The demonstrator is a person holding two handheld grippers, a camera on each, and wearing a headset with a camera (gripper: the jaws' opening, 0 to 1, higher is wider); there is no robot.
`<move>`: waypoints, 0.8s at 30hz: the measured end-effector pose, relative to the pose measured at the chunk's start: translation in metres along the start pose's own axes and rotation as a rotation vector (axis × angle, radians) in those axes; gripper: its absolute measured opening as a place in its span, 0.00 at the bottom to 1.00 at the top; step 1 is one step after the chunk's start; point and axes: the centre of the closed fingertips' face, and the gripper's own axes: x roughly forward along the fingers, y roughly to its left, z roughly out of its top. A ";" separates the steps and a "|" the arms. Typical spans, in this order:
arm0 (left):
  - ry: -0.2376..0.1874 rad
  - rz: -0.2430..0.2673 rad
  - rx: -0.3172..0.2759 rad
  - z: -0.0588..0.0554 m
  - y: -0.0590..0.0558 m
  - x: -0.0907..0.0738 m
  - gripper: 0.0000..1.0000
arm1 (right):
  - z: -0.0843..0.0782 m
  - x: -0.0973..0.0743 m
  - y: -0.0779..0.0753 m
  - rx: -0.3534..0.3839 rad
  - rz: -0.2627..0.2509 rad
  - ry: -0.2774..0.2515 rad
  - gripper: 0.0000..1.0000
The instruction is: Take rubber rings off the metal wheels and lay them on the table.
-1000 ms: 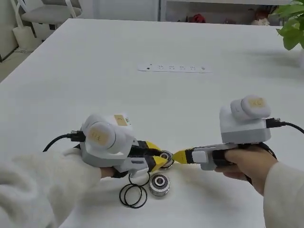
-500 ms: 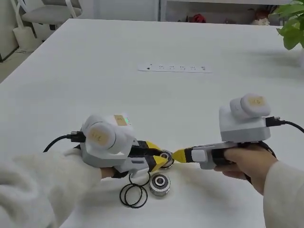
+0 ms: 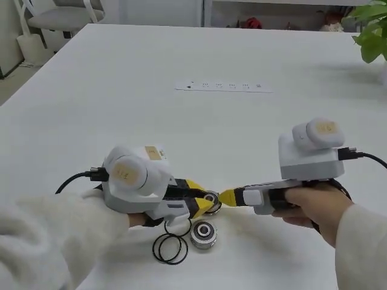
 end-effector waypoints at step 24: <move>-0.007 0.001 0.001 0.000 -0.001 0.001 0.13 | 0.001 0.001 0.003 -0.020 0.012 0.000 0.00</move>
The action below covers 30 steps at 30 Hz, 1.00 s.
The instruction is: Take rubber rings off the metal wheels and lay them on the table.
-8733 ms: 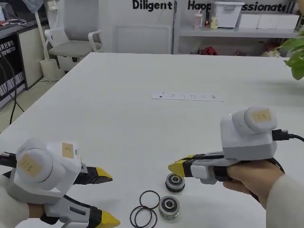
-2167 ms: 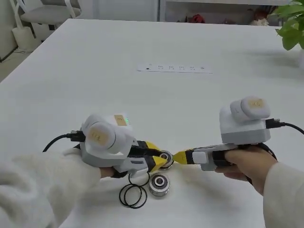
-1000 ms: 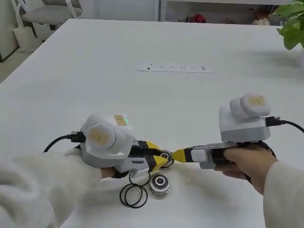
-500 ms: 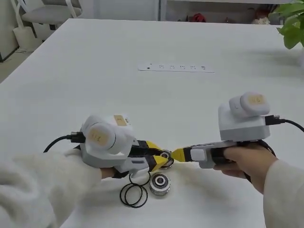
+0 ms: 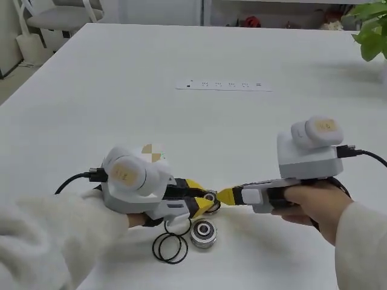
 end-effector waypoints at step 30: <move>-0.015 0.006 -0.021 0.000 0.000 0.001 0.14 | 0.010 -0.002 0.000 0.013 0.036 -0.050 0.00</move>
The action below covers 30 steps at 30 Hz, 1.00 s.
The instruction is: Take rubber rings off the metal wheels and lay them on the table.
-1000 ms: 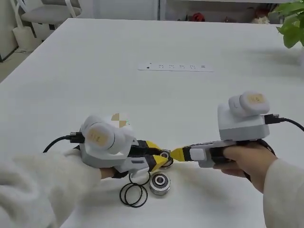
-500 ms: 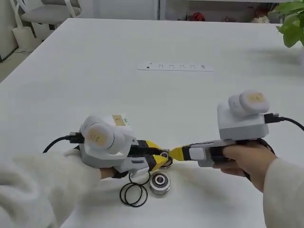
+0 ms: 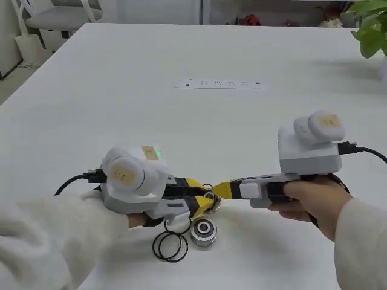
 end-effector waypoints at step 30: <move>0.030 0.004 -0.003 0.011 0.000 -0.008 0.21 | -0.005 -0.002 0.001 0.016 -0.016 0.019 0.00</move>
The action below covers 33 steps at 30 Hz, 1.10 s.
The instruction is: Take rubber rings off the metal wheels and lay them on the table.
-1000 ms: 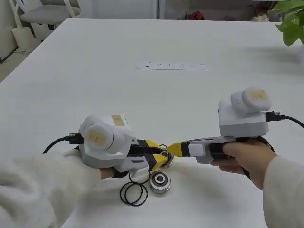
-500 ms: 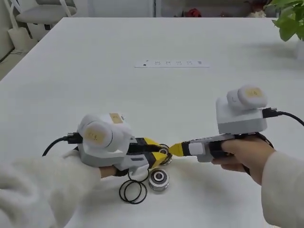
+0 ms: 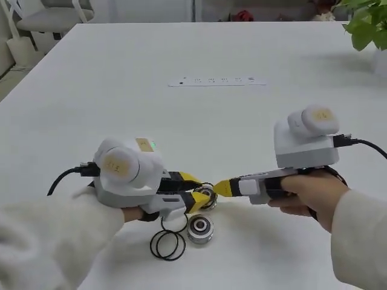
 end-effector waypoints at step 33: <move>-0.096 0.105 0.064 0.048 0.029 -0.085 0.49 | 0.021 -0.003 0.030 0.026 0.093 -0.077 0.00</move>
